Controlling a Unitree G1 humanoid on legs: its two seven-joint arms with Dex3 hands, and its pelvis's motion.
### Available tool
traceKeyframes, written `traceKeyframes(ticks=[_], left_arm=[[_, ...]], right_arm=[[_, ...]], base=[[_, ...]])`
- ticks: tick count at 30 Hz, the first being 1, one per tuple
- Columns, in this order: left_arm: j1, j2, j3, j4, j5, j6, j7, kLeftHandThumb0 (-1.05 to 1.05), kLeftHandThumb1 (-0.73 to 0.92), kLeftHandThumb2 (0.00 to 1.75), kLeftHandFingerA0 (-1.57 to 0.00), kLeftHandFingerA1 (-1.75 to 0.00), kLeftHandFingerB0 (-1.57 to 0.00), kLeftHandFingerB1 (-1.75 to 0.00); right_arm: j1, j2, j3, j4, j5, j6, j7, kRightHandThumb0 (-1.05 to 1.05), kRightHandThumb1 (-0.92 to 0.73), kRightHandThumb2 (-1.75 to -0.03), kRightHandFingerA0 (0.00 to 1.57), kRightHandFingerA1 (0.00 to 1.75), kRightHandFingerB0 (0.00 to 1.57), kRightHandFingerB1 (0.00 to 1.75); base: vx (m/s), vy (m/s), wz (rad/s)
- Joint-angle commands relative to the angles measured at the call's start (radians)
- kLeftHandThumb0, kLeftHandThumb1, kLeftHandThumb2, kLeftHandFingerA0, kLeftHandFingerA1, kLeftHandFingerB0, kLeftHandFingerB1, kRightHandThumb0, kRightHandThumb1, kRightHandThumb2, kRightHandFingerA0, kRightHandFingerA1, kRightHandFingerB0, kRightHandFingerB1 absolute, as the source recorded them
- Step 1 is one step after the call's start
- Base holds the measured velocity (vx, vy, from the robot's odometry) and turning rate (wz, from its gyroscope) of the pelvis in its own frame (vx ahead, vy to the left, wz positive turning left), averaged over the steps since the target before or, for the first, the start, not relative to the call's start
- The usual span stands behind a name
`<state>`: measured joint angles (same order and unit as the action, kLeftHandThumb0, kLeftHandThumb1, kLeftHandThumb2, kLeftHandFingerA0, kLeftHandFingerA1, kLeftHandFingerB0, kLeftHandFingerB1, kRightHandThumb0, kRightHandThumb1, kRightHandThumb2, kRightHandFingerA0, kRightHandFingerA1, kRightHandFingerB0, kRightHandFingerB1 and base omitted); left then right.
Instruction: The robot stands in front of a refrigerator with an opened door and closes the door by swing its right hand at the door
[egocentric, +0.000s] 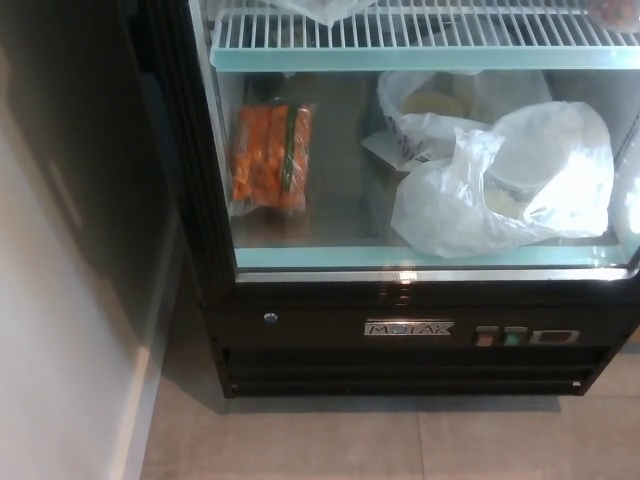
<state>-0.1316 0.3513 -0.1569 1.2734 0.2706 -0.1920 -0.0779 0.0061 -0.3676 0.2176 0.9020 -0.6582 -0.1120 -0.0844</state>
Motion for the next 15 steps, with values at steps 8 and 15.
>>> traceKeyframes(ticks=[8,15], left_arm=[[0.079,0.021,-0.021,0.009,0.029,-0.018,0.035,-0.59,0.65,1.01,-0.37,-0.63,-0.26,-0.54],[0.073,0.020,-0.025,0.009,0.024,-0.013,0.033,-0.58,0.63,1.01,-0.37,-0.63,-0.25,-0.54]], right_arm=[[-0.054,0.029,-0.154,0.415,0.196,0.110,0.115,-0.79,-0.81,-1.11,0.07,0.24,0.07,0.22],[-0.053,0.032,-0.194,0.431,0.240,0.094,0.130,-0.78,-0.76,-1.07,0.06,0.42,0.05,0.36]], base=[[0.00,0.000,0.00],[0.00,0.000,0.00]])
